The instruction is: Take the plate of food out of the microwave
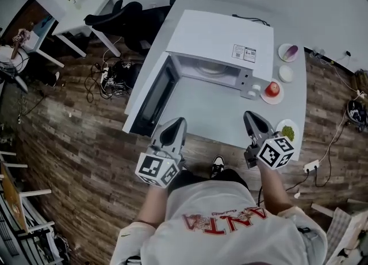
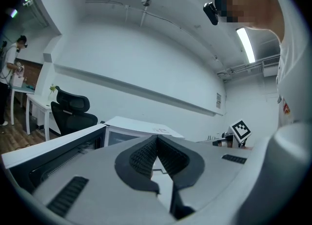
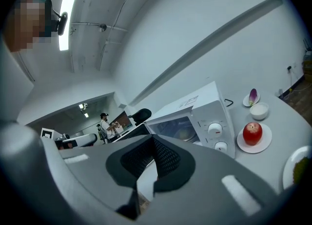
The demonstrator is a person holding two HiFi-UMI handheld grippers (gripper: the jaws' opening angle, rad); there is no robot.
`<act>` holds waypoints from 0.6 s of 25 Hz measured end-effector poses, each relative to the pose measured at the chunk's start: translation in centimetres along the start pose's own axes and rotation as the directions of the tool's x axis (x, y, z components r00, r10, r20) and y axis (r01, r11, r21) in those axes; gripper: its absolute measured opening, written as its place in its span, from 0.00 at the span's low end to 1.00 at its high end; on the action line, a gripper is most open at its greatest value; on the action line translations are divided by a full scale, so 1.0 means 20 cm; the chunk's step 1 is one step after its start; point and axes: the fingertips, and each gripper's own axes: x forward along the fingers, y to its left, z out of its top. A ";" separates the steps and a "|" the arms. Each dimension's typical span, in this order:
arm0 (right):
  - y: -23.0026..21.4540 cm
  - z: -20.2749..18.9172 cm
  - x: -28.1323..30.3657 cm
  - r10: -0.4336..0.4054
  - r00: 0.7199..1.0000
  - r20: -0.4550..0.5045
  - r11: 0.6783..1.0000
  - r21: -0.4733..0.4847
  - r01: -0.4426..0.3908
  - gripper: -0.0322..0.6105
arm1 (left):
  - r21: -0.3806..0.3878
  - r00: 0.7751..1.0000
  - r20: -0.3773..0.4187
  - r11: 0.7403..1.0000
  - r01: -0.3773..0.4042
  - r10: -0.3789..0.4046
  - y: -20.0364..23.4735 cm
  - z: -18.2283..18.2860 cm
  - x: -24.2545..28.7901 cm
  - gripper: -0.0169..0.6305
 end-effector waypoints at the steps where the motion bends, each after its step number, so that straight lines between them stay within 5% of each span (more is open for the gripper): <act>1: 0.00 -0.01 0.03 -0.003 1.000 -0.002 1.000 0.012 0.003 0.05 | -0.004 1.000 -0.003 1.000 0.001 -0.001 0.02 -0.01 0.01 0.04; 9: -0.05 -0.05 0.29 -0.068 0.996 0.063 0.973 0.225 0.052 0.05 | -0.017 0.999 -0.028 0.999 0.046 -0.047 0.21 -0.05 0.07 0.04; 12: -0.09 -0.13 0.41 -0.082 0.995 0.054 0.932 0.358 0.058 0.05 | -0.023 0.997 -0.042 0.998 0.065 -0.066 0.25 -0.06 0.09 0.04; 15: -0.15 -0.22 0.53 -0.098 0.995 0.037 0.859 0.507 0.066 0.05 | -0.026 0.995 -0.055 0.996 0.082 -0.083 0.27 -0.10 0.11 0.04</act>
